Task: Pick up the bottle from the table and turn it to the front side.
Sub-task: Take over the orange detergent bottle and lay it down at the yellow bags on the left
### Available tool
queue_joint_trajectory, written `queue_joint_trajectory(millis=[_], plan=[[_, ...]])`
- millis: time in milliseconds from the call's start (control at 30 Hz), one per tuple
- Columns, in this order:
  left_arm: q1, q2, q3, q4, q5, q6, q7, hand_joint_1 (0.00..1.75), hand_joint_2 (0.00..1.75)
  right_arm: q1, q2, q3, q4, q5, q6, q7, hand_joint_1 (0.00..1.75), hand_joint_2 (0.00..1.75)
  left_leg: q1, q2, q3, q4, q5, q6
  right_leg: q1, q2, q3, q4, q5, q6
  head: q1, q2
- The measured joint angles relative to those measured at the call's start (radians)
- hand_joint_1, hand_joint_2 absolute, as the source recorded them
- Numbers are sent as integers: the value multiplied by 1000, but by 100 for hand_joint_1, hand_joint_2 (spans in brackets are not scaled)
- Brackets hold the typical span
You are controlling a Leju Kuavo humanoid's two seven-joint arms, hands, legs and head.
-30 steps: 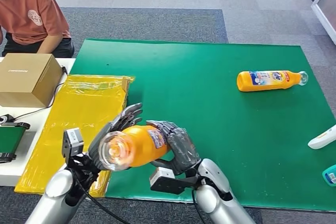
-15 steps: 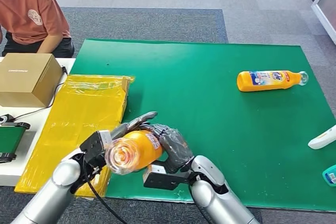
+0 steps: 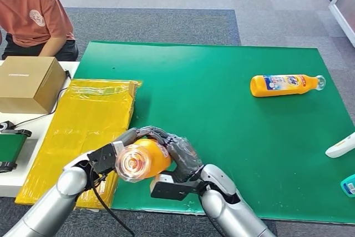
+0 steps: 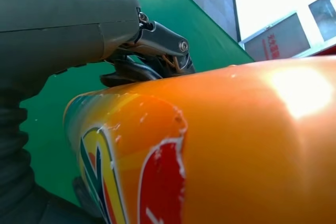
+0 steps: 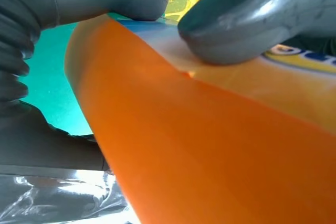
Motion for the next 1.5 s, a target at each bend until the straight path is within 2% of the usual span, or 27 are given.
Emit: queue_joint_trajectory(millis=[100, 167, 233, 300, 400, 500, 600, 767, 1000, 1167, 1300, 1400, 1500], plan=[[3, 0, 0, -3, -8, 7, -5, 175, 175, 0, 3, 0, 8, -1, 4, 4, 175, 175, 0, 0, 0, 0, 0, 0, 0, 0, 0, 0, 0, 0, 0, 0], [7, 0, 0, -8, -11, 10, -7, 175, 175, 0, 4, -1, 15, -5, 8, 7, 144, 175, 0, 0, 0, 0, 0, 0, 0, 0, 0, 0, 0, 0, 0, 0], [12, 0, 2, -12, -14, 14, -8, 175, 175, -2, 6, -4, 24, -19, 22, 13, 57, 175, 0, 0, 0, 0, 0, 0, 0, 0, 0, 0, 0, 0, 0, 0], [20, -1, 4, -16, -20, 20, -7, 175, 175, -4, 9, -10, 38, -58, 65, 28, 0, 175, 0, 0, 0, 0, 0, 0, 0, 0, 0, 0, 0, 0, 0, 0], [35, -2, 11, -19, -29, 29, -3, 175, 175, -9, 13, -37, 70, -151, 158, 49, 0, 175, 0, 0, 0, 0, 0, 0, 0, 0, 0, 0, 0, 0, 0, 0], [47, -9, 25, -31, -72, 76, -1, 175, 175, -11, 17, -89, 106, -260, 203, 61, 0, 175, 0, 0, 0, 0, 0, 0, 0, -1, 0, 0, 0, 0, 0, 0], [58, -21, 49, -57, -166, 166, 2, 175, 175, -2, 16, -172, 123, -337, 211, 71, 0, 175, 0, 0, 0, 0, 1, 1, 0, 0, 0, 0, 0, 0, 0, 0], [98, -49, 89, -93, -344, 303, 23, 175, 175, 27, 11, -290, 88, -384, 214, 78, 0, 175, 0, 0, 0, 1, 0, 1, -1, 0, 0, 0, 0, 0, 0, 0], [149, -73, 124, -114, -511, 400, 49, 175, 175, 73, 2, -400, -26, -411, 215, 81, 0, 175, 0, 0, 0, 1, 0, 1, -1, 1, 0, 0, 0, 0, 0, 0], [170, -75, 135, -114, -703, 449, 122, 175, 175, 105, 0, -454, -122, -439, 203, 71, 0, 175, 0, 0, 0, 1, 0, 1, -1, 1, 0, 0, 0, 0, 0, 0], [174, -78, 149, -83, -1001, 543, 236, 175, 175, 124, 0, -486, -214, -466, 185, 53, 0, 175, 0, 0, 0, 1, 0, 1, -1, 1, 0, 0, 0, 0, 0, 0], [166, -87, 175, -4, -1188, 617, 301, 175, 175, 127, 0, -496, -291, -488, 179, 45, 0, 175, 0, 0, 0, 1, 0, 1, -1, 1, 0, 0, 0, 0, 0, 0], [139, -99, 203, 127, -1285, 670, 319, 175, 175, 123, 0, -495, -355, -508, 177, 33, 0, 175, 0, 0, 0, 1, 0, 1, -1, 1, 0, 0, 1, 0, 0, 0]])
